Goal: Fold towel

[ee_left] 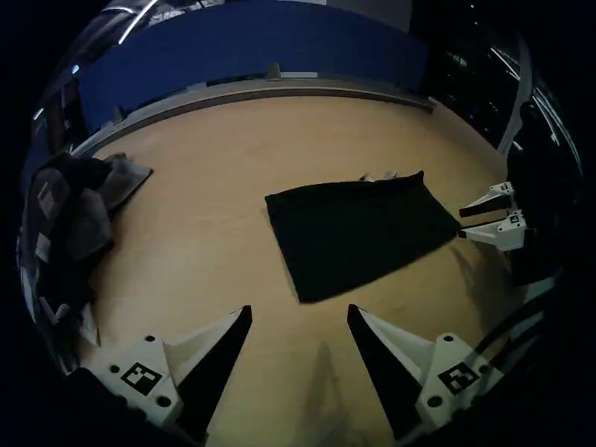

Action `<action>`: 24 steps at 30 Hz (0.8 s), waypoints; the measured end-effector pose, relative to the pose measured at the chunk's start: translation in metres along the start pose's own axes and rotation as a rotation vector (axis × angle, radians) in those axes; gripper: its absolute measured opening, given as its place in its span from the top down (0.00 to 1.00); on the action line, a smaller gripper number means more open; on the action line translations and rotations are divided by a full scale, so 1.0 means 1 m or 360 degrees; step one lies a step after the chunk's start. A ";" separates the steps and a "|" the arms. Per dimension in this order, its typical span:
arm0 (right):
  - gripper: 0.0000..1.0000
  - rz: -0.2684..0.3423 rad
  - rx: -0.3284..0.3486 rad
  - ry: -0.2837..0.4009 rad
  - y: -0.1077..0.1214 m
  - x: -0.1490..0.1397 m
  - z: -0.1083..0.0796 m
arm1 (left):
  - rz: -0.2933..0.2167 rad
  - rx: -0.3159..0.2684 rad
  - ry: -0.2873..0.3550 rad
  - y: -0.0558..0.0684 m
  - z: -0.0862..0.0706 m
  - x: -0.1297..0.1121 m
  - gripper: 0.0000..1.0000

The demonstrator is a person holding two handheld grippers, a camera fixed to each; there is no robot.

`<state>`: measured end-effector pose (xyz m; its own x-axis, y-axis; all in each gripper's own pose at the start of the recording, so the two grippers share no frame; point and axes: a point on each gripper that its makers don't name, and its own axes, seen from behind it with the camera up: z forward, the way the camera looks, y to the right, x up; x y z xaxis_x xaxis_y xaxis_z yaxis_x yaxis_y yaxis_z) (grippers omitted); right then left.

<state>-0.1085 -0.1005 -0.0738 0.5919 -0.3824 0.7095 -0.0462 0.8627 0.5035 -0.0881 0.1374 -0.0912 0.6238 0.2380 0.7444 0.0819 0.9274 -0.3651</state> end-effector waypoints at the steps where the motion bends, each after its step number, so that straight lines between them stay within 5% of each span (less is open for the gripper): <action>1: 0.37 -0.0002 -0.0002 -0.0006 0.000 -0.001 0.001 | 0.0000 0.0000 0.0000 0.000 0.000 0.000 0.05; 4: 0.40 -0.0001 0.0009 -0.0023 0.000 -0.004 0.003 | 0.0001 0.0000 0.0001 0.001 0.000 0.000 0.05; 9: 0.66 0.0040 0.0024 -0.0046 0.001 -0.008 0.007 | 0.0003 0.0002 0.0000 0.001 0.000 -0.001 0.05; 16: 0.87 0.0090 0.0038 -0.0049 0.002 -0.008 0.008 | 0.0004 0.0008 -0.0004 0.002 -0.001 -0.003 0.05; 24: 0.94 0.0105 0.0062 -0.0058 -0.001 -0.008 0.007 | 0.0005 0.0012 -0.0006 0.002 -0.001 -0.004 0.05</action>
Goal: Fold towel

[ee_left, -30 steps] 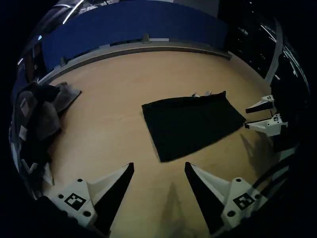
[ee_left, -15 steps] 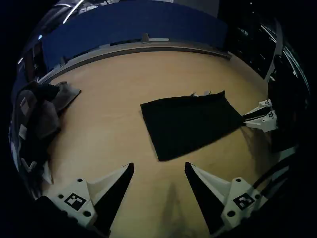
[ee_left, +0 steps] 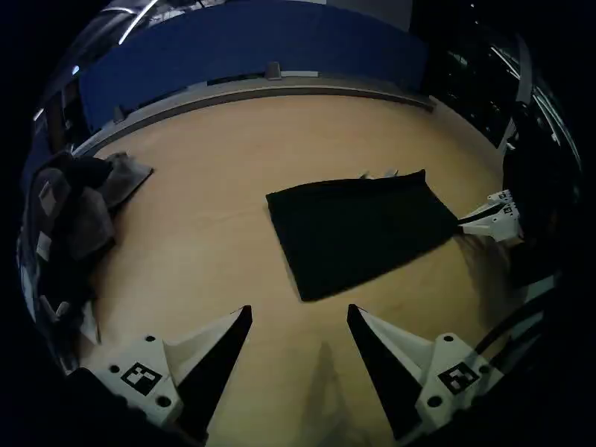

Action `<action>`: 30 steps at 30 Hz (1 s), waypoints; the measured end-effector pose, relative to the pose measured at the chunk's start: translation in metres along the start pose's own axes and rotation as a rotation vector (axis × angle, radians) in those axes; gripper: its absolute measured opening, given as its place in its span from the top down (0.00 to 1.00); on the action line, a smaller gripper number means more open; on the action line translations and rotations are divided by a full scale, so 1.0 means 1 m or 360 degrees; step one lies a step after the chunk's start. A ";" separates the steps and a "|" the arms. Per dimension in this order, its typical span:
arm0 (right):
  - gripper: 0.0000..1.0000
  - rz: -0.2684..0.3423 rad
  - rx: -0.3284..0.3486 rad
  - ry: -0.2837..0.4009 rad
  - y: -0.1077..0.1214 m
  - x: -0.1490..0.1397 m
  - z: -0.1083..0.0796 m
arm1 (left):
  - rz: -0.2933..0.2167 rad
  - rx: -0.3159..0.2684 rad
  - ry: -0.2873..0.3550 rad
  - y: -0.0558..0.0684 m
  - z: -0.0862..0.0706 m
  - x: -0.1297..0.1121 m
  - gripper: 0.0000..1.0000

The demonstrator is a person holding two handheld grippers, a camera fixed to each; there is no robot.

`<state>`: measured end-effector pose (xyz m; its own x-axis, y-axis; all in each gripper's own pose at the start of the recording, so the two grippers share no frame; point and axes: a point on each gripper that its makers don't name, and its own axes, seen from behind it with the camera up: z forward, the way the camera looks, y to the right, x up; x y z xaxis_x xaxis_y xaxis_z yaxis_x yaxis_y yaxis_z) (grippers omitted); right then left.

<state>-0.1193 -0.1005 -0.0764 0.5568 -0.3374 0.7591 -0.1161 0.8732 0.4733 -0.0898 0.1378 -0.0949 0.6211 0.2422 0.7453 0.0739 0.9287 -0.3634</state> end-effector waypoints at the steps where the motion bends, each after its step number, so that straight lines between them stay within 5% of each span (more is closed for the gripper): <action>1: 0.95 0.0000 -0.0002 0.0003 0.000 0.001 0.000 | 0.0001 0.0000 -0.0001 0.000 0.000 0.000 0.05; 14: 0.95 -0.0029 -0.0004 0.0052 -0.002 0.016 -0.009 | 0.0005 0.0002 0.0003 -0.001 -0.002 0.002 0.05; 30: 0.95 -0.0244 0.0046 0.0228 -0.029 0.098 -0.032 | 0.0004 0.0007 0.0012 -0.002 -0.009 0.001 0.05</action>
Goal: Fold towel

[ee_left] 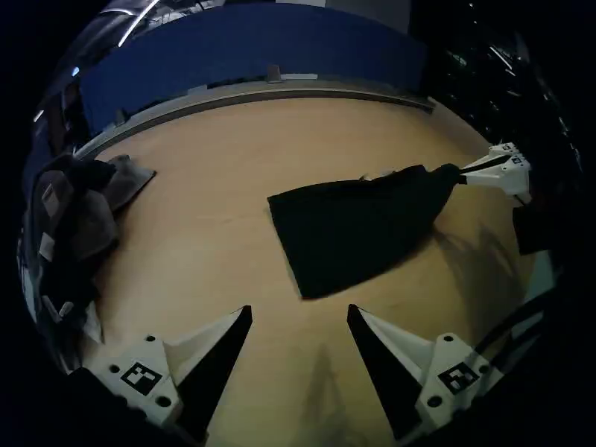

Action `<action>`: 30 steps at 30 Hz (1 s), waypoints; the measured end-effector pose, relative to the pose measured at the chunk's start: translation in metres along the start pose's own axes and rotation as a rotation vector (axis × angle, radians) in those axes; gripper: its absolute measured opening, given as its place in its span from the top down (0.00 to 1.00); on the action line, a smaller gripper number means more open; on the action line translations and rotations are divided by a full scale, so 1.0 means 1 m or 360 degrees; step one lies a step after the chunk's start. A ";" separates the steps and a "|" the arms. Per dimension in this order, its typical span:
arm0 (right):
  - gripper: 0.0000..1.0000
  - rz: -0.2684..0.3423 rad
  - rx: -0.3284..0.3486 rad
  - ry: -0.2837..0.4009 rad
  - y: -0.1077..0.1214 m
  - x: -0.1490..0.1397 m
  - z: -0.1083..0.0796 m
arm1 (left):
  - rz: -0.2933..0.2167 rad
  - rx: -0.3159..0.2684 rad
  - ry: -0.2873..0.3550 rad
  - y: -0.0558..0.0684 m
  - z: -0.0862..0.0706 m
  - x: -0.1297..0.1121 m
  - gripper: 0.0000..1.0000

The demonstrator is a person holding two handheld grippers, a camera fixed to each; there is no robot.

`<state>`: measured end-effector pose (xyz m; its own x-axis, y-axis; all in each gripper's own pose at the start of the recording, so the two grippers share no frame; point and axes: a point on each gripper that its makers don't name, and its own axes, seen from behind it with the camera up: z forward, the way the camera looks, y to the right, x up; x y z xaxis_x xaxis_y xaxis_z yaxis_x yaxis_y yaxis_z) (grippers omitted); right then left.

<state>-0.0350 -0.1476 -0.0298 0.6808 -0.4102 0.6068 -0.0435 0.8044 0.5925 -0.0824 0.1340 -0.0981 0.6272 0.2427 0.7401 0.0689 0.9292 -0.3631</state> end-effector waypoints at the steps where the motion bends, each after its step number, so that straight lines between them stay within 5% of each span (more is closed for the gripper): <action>1: 0.95 -0.0015 0.0005 0.0006 -0.001 0.004 0.001 | -0.0001 0.0002 -0.0001 0.000 0.000 -0.001 0.05; 20: 0.95 -0.0184 0.0075 0.0018 -0.020 0.043 0.019 | -0.0032 0.0022 0.0019 -0.003 -0.008 -0.004 0.05; 30: 0.95 -0.0347 0.0209 0.0049 -0.060 0.079 0.048 | -0.0096 0.0038 0.0035 -0.005 -0.014 -0.009 0.05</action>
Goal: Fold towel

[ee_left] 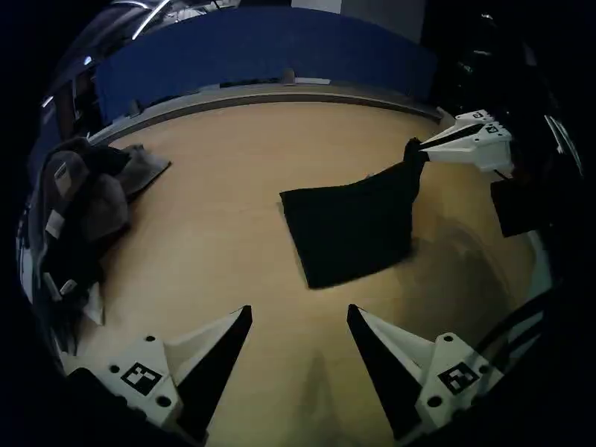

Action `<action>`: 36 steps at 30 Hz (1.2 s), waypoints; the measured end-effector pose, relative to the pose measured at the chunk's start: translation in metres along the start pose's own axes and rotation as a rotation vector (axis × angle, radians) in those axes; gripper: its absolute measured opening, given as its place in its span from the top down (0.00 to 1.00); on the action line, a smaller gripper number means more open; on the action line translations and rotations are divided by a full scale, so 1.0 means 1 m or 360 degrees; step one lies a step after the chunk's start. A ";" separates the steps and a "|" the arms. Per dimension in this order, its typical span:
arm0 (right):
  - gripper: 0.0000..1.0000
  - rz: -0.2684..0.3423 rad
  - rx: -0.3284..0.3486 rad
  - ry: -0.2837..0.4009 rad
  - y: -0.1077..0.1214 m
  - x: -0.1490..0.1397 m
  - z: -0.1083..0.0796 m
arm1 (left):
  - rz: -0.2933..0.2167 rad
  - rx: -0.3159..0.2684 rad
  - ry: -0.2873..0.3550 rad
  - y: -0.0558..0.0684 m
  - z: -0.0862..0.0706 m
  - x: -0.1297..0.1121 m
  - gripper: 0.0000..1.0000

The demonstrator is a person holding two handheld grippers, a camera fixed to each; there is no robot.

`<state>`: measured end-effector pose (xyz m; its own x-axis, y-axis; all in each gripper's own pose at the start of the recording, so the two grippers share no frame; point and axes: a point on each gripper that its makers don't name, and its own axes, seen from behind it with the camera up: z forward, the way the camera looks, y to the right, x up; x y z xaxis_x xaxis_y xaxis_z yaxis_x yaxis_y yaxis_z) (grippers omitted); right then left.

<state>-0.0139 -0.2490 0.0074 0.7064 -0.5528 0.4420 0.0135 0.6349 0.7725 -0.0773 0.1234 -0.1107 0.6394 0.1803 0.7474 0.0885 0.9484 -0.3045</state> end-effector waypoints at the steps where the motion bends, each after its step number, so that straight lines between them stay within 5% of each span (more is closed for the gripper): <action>1: 0.95 -0.0022 0.0023 0.0003 -0.006 0.004 0.005 | -0.0007 0.0002 0.0002 0.000 -0.001 -0.001 0.05; 14: 0.95 -0.0196 0.0331 -0.0057 -0.094 0.008 0.063 | -0.0097 0.0026 0.0021 -0.001 -0.005 -0.009 0.05; 23: 0.95 -0.0105 0.0457 -0.0214 -0.130 -0.039 0.092 | -0.0117 0.0032 0.0024 -0.003 -0.003 -0.011 0.05; 30: 0.90 -0.0040 0.0443 -0.0191 -0.126 -0.037 0.092 | -0.0117 0.0028 0.0020 -0.003 -0.001 -0.010 0.05; 32: 0.82 -0.0024 0.0431 -0.0175 -0.122 -0.034 0.090 | -0.0111 0.0029 0.0017 -0.003 0.000 -0.010 0.05; 36: 0.38 0.0009 0.0409 -0.0129 -0.115 -0.027 0.082 | -0.0102 0.0033 0.0015 -0.003 -0.001 -0.010 0.05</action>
<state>-0.0923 -0.3513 -0.0559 0.6466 -0.5976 0.4740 -0.1781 0.4859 0.8557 -0.0837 0.1187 -0.1178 0.6401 0.1168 0.7594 0.1134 0.9632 -0.2438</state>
